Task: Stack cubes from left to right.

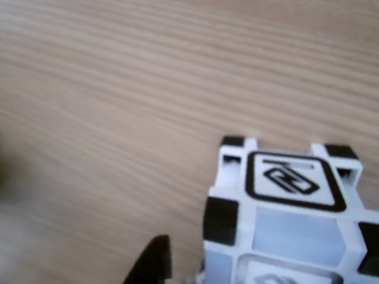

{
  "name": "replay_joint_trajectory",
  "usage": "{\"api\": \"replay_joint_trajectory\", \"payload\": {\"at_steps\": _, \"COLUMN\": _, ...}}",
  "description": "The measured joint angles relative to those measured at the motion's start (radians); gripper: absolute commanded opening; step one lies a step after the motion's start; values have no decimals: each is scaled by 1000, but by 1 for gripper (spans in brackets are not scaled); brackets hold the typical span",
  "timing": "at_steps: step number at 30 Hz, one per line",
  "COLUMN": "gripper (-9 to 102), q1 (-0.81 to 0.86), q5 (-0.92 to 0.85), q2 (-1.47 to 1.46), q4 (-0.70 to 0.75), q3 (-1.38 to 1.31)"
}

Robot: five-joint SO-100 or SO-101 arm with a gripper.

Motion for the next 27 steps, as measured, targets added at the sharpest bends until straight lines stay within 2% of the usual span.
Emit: {"api": "replay_joint_trajectory", "payload": {"at_steps": 27, "gripper": 42, "q1": 43, "q5": -35, "q2": -98, "q4": 0, "q3": 0}}
